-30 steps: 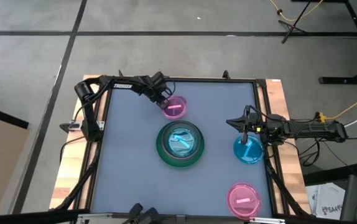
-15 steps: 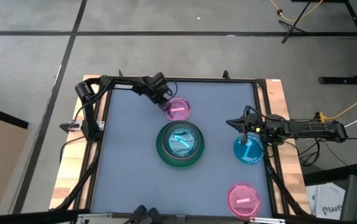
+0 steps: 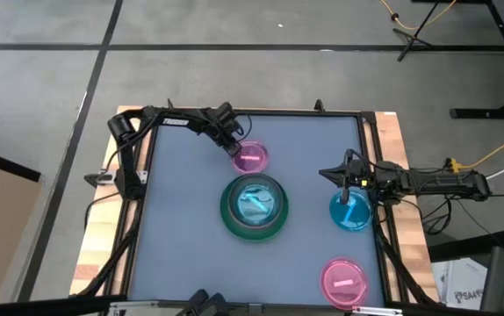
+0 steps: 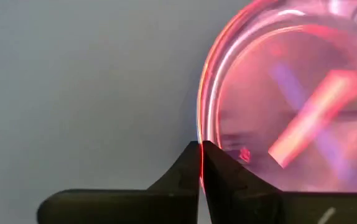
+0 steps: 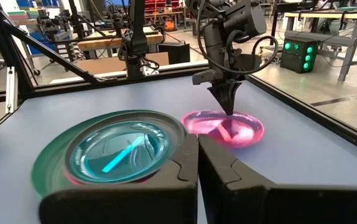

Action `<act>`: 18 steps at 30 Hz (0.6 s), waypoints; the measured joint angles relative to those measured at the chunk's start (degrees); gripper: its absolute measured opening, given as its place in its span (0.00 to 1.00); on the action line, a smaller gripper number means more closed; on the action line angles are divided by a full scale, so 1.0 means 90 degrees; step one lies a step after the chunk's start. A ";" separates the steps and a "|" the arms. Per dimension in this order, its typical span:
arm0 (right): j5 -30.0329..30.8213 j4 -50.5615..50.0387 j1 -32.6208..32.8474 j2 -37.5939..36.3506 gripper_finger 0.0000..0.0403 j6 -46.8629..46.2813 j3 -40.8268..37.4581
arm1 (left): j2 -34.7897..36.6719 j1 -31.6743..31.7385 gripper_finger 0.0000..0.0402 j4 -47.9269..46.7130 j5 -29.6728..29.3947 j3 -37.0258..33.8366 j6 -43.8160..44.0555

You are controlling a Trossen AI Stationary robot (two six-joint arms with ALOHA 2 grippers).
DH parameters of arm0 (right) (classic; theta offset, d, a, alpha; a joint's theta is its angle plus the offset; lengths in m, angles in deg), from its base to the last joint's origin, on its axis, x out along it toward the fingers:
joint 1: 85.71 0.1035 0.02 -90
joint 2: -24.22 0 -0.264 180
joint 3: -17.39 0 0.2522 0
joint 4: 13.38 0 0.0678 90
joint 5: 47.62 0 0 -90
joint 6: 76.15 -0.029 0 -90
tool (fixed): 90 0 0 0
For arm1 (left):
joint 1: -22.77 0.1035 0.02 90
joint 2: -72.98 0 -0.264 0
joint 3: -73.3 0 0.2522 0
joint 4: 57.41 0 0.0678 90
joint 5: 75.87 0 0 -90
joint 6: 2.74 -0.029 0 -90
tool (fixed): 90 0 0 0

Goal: Stack plastic plates
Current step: Stack the top light pink plate on top of the blue plate

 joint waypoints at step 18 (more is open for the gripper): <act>-0.0001 0.0007 0.0000 -0.0001 0.00 -0.0005 0.0002 | 0.0357 -0.0026 0.00 -0.0065 -0.0107 -0.0015 -0.0082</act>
